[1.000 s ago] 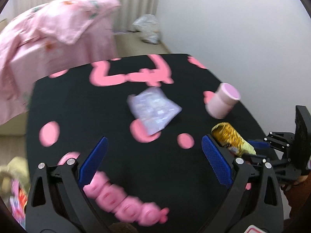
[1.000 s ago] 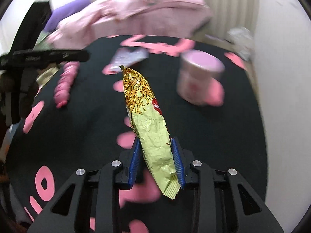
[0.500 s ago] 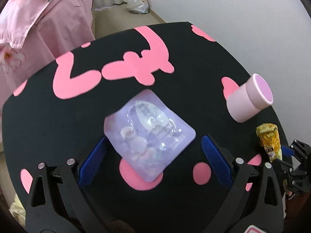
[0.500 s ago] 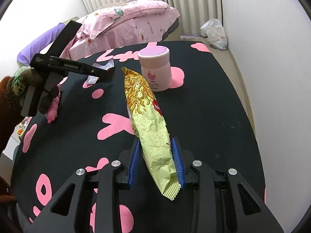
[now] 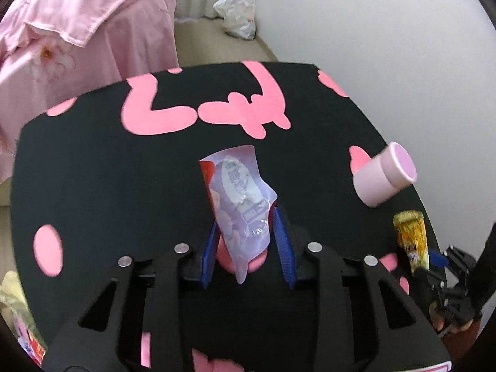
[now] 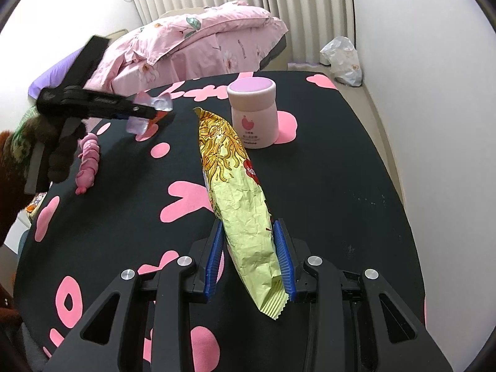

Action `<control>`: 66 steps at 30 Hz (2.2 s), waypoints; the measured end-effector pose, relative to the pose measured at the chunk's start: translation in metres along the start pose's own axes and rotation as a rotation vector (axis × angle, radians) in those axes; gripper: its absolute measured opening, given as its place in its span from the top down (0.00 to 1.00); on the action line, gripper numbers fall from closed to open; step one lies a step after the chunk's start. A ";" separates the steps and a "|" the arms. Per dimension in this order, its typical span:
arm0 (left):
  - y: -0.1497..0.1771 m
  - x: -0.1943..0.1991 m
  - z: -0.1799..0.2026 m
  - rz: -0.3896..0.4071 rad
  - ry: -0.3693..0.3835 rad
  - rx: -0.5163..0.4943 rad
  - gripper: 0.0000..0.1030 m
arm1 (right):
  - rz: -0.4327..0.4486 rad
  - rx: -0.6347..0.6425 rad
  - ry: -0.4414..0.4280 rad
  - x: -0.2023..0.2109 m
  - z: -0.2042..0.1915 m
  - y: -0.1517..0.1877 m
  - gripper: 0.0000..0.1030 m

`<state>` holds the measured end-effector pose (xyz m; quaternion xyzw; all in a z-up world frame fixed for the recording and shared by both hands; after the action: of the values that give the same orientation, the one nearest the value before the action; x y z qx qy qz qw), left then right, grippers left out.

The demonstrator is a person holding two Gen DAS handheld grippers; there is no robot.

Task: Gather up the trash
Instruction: 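Carry the gold snack bag and clear packet over the trash bin with both tools, then lower both tools into the bin and open both grippers to release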

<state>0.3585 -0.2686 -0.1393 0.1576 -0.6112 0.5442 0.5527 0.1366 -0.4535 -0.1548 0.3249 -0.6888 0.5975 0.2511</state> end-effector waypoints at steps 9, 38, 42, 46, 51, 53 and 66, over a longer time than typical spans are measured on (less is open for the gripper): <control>0.057 0.074 0.010 0.087 -0.005 0.017 0.68 | 0.064 0.035 -0.030 0.018 -0.022 -0.020 0.69; 0.234 0.242 -0.194 0.337 -0.268 0.450 0.68 | 0.015 0.565 -0.339 -0.014 -0.323 -0.095 0.69; 0.249 0.246 -0.218 0.343 -0.275 0.498 0.68 | -0.014 0.646 -0.364 -0.027 -0.363 -0.095 0.69; 0.257 0.247 -0.235 0.344 -0.275 0.530 0.68 | -0.051 0.689 -0.401 -0.042 -0.396 -0.094 0.69; 0.262 0.246 -0.249 0.332 -0.277 0.550 0.68 | -0.091 0.711 -0.448 -0.059 -0.426 -0.094 0.69; 0.263 0.244 -0.254 0.323 -0.277 0.561 0.68 | -0.106 0.718 -0.455 -0.068 -0.434 -0.094 0.69; 0.260 0.230 -0.293 0.275 -0.270 0.634 0.68 | -0.201 0.714 -0.492 -0.120 -0.463 -0.092 0.69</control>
<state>0.2216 0.1646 -0.1315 0.3077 -0.4952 0.7499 0.3127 0.2655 0.0139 -0.1084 0.5889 -0.4434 0.6757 0.0087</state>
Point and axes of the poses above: each gripper's, at about its wrist camera, not at the fingertips, and x roughly against the way its jaws point, z to its right, y to its underside, the point moved 8 cm from there along -x, roughly the way its jaws point, and after that the axes turned 3 degrees about x, right-handed, at the moved point
